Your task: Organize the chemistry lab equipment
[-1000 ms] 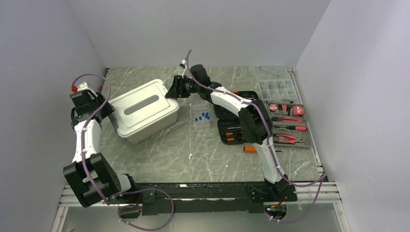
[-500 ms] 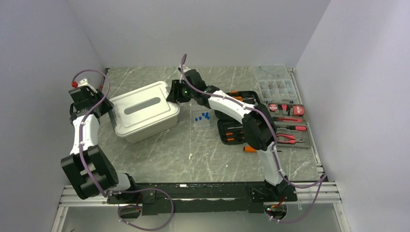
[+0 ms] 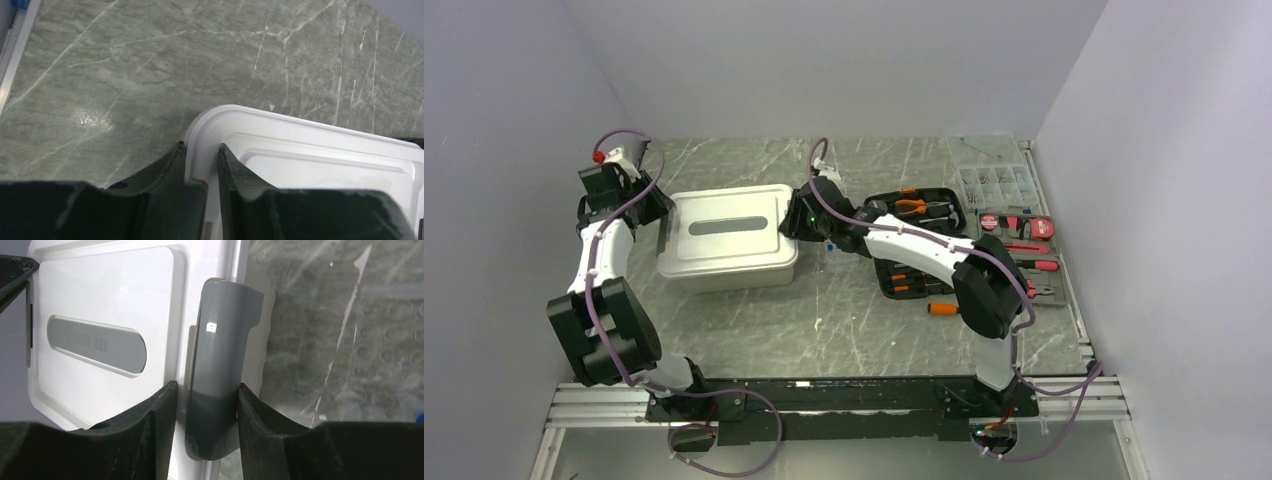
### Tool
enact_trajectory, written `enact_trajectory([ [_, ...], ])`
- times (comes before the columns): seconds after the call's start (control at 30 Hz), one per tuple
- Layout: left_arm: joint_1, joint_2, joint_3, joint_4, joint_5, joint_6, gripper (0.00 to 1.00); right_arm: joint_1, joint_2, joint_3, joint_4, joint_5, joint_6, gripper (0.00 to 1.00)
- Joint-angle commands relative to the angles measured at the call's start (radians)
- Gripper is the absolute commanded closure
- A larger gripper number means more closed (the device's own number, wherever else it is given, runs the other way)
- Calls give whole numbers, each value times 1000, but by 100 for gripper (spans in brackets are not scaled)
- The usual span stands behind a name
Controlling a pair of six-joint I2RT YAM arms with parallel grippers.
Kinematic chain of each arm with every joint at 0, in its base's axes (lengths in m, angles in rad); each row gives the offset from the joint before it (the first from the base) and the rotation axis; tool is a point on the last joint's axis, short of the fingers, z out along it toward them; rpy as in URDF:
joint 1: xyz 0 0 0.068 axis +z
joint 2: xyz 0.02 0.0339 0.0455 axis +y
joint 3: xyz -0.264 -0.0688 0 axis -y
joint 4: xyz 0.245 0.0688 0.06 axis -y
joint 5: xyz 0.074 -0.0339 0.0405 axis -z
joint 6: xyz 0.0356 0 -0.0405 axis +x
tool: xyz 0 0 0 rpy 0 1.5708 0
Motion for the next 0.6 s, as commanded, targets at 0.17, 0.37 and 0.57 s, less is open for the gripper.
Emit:
enact_trajectory([
  [0.17, -41, -4, 25, -118, -75, 12, 63, 55, -109, -89, -137, 194, 29, 100],
  [0.37, -47, -28, 31, -141, -130, 19, 29, 56, -100, -41, -170, 203, -6, 54],
  [0.57, -56, -88, 22, -138, -204, 40, 3, 56, -129, -11, -180, 227, -76, 1],
])
